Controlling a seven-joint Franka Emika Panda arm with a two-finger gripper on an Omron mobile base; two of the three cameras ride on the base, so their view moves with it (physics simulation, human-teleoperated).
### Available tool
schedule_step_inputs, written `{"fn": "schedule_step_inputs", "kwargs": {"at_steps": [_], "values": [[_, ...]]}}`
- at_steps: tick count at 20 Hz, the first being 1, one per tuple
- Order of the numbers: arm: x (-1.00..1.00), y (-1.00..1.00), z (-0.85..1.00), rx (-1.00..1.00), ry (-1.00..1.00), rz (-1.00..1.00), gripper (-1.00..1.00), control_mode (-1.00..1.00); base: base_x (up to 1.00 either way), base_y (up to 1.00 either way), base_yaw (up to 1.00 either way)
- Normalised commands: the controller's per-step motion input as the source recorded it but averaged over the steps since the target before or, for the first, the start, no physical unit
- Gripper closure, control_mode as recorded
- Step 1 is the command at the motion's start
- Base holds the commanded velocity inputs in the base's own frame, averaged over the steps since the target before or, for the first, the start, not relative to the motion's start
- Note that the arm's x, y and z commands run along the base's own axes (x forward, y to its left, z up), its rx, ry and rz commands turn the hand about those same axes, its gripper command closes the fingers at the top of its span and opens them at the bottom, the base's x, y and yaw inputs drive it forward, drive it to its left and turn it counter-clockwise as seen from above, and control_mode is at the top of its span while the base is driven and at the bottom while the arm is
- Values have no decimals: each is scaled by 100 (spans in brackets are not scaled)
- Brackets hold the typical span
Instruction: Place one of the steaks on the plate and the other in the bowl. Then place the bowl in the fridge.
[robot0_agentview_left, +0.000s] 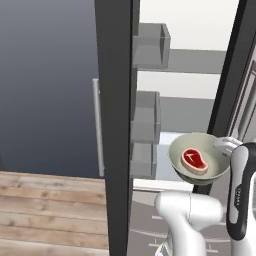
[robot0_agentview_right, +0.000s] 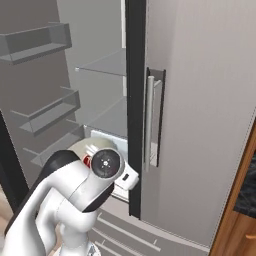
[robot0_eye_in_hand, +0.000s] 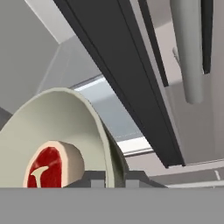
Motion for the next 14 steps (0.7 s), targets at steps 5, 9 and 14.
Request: {"fn": "schedule_step_inputs", "kwargs": {"at_steps": [5,9,14], "values": [[39,-2,32,1,-5,-9,100,-100,0,0,0],[0,-1,39,8,0,-25,100,-100,0,0,0],[0,0,38,22,0,-42,100,-100,0,0,0]]}}
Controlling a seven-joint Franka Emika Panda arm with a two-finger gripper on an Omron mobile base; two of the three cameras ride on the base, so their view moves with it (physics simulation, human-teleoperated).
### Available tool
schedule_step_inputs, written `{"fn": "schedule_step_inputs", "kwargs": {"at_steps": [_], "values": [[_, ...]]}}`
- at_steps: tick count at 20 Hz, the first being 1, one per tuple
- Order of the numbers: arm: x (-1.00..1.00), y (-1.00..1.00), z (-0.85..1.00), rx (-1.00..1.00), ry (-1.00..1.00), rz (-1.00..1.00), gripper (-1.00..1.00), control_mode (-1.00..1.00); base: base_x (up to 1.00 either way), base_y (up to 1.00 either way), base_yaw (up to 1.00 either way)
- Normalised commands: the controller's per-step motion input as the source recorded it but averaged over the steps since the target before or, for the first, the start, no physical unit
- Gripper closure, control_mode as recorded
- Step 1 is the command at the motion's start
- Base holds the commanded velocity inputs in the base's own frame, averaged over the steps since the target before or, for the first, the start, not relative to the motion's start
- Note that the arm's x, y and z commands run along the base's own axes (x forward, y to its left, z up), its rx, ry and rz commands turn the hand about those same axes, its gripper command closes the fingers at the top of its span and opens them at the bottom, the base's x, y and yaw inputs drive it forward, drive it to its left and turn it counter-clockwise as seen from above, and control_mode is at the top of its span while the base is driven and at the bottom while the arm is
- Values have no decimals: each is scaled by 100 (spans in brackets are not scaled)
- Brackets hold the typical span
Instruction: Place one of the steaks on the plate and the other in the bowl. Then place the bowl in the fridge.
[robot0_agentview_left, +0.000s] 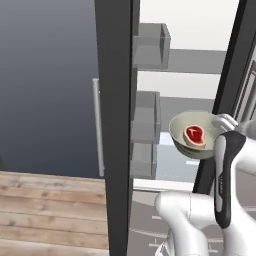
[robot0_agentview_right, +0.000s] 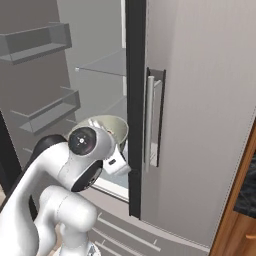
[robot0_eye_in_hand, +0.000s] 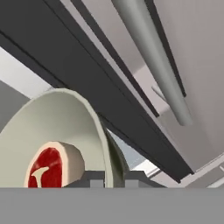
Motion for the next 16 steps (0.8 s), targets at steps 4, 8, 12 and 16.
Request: {"fn": "schedule_step_inputs", "kwargs": {"at_steps": [4,8,12,16], "values": [[0,3,11,20,-1,-29,100,-100,0,0,0],[18,20,0,4,-3,-15,100,-100,0,0,0],[19,6,13,0,-6,-13,100,-100,0,0,0],[9,0,39,0,0,-9,100,-100,0,0,0]]}}
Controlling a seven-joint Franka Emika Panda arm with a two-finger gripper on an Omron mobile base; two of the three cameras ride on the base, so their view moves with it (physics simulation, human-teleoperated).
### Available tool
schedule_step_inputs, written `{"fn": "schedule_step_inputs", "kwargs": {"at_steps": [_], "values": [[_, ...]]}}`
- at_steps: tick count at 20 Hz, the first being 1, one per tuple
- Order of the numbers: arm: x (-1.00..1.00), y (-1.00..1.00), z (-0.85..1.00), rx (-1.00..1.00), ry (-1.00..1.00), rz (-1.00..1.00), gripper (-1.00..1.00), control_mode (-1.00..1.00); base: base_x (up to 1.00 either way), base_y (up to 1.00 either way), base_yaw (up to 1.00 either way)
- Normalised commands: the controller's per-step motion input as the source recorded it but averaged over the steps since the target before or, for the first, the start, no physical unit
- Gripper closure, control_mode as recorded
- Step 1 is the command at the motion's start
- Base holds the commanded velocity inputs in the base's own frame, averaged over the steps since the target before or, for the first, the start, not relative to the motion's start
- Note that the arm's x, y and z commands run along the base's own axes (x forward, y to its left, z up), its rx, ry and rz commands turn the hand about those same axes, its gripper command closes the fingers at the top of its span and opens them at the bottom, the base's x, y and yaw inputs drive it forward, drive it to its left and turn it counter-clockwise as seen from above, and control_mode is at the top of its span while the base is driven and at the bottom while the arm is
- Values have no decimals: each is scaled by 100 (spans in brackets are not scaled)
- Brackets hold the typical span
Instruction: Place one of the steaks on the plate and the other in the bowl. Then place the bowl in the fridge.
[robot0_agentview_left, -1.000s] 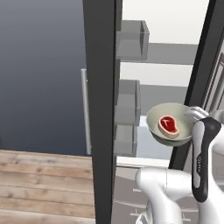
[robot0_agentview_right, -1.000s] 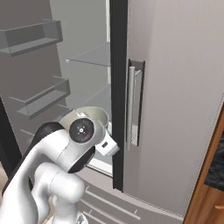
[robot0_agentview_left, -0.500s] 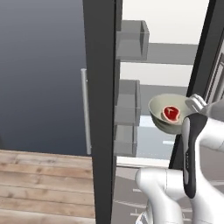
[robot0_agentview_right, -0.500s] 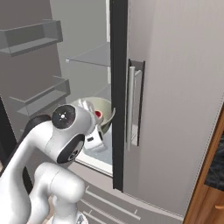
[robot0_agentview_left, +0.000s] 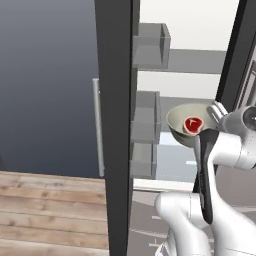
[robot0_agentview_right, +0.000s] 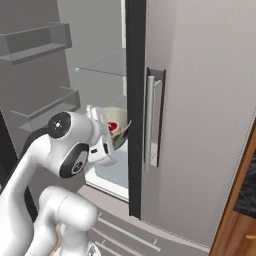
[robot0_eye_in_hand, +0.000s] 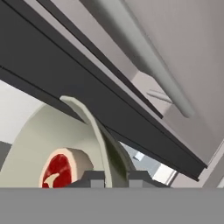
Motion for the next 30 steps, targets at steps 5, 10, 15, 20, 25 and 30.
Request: {"fn": "schedule_step_inputs", "kwargs": {"at_steps": [5,10,15,20,25,30], "values": [[13,1,32,3,-1,-2,100,-100,0,0,0],[16,2,9,7,-10,0,100,-100,0,0,0],[51,19,1,3,-5,0,100,-100,0,0,0],[43,8,0,0,0,-2,100,-100,0,0,0],[18,0,0,0,0,-4,100,-100,0,0,0],[0,0,47,4,0,-1,100,-100,0,0,0]]}}
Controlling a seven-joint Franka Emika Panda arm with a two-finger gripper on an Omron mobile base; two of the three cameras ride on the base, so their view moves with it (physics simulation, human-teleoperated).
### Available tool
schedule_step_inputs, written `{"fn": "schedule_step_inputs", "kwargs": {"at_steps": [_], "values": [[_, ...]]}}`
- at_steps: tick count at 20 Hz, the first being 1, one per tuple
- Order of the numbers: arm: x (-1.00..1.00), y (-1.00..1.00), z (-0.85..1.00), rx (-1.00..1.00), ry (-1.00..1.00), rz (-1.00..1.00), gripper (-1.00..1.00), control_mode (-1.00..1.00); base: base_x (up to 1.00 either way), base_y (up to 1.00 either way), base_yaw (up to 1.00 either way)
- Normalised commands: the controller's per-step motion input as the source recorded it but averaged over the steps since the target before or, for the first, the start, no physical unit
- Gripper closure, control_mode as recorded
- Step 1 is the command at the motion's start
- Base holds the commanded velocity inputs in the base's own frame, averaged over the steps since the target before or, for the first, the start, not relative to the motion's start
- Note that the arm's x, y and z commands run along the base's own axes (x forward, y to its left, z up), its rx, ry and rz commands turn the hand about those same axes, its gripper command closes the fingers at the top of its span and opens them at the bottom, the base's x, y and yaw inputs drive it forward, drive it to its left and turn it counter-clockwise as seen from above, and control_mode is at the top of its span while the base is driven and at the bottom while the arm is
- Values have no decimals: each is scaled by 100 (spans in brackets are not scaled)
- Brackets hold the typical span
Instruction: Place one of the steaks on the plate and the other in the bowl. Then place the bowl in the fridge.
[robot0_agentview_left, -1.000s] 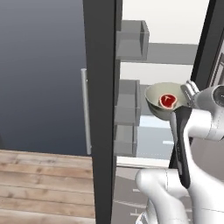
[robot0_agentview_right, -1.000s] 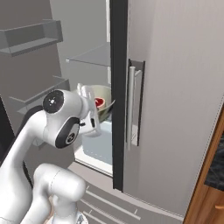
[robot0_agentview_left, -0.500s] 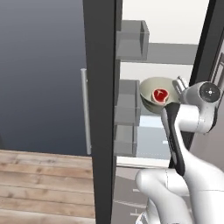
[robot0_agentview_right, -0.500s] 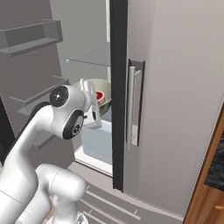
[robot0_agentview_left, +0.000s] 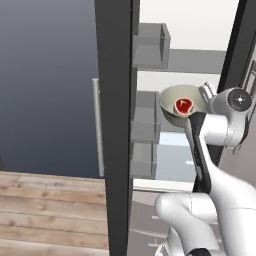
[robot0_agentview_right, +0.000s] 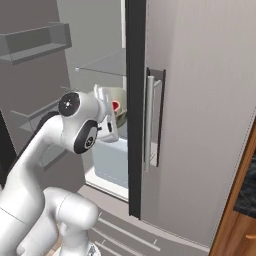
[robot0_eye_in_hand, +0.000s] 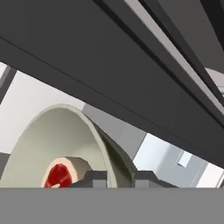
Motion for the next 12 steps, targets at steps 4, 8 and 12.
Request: {"fn": "schedule_step_inputs", "kwargs": {"at_steps": [4,8,12], "values": [[0,0,47,6,0,-1,100,-100,0,0,0],[23,0,2,1,1,-6,100,-100,0,0,0],[19,3,-1,0,1,-5,100,-100,0,0,0]]}}
